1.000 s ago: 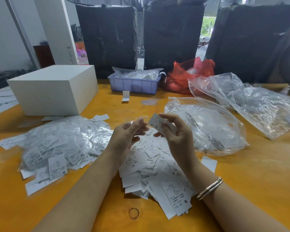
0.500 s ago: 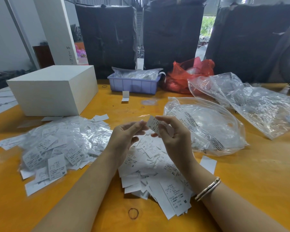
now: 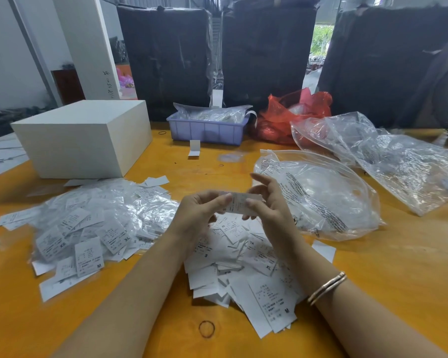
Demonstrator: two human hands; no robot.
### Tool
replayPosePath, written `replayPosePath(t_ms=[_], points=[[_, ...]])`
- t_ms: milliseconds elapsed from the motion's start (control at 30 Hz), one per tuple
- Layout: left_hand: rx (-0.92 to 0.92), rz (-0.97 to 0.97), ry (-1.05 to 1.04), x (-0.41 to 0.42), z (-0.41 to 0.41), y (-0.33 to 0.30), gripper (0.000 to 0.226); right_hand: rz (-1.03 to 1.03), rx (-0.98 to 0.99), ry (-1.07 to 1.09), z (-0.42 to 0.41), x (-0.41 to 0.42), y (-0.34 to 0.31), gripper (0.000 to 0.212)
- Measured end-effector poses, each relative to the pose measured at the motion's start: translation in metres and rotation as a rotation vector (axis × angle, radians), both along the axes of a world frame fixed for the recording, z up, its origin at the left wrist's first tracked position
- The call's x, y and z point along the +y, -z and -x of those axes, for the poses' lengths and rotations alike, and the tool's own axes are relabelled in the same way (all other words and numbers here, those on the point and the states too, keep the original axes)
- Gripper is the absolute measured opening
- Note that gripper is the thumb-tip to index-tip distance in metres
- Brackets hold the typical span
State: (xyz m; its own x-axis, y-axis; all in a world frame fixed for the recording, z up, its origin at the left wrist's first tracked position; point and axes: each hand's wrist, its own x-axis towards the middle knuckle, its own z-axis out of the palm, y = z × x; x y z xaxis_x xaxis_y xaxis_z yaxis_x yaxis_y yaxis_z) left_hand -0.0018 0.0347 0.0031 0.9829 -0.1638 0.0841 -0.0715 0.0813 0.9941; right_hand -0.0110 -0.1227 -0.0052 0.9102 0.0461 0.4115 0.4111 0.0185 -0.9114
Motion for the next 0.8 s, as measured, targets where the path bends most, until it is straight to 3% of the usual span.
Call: replayPosePath(t_ms=[100,267,433,567,633,700,800], points=[[-0.012,0.006,-0.038,0.002,-0.002,0.000,0.022,-0.015,0.006,0.044,-0.004,-0.006,0.001,0.046],[-0.033,-0.154,-0.004,-0.003,0.002,0.002,0.024,0.021,-0.030,0.023,-0.006,0.000,0.005,0.050],[-0.053,-0.128,-0.029,0.006,-0.003,-0.004,0.015,-0.028,-0.014,0.030,-0.007,-0.006,0.003,0.049],[-0.089,-0.162,0.060,0.002,0.002,0.000,0.026,0.110,-0.029,-0.038,-0.003,-0.001,0.005,0.045],[-0.109,-0.167,0.027,0.004,0.000,-0.002,0.025,0.214,-0.108,0.072,-0.005,-0.004,0.001,0.038],[-0.132,-0.149,-0.072,0.009,-0.003,-0.005,0.024,0.262,-0.262,0.322,-0.011,-0.016,-0.006,0.028],[-0.271,-0.338,-0.304,0.019,-0.008,-0.005,0.025,0.385,-0.370,0.735,-0.021,-0.049,-0.010,0.023]])
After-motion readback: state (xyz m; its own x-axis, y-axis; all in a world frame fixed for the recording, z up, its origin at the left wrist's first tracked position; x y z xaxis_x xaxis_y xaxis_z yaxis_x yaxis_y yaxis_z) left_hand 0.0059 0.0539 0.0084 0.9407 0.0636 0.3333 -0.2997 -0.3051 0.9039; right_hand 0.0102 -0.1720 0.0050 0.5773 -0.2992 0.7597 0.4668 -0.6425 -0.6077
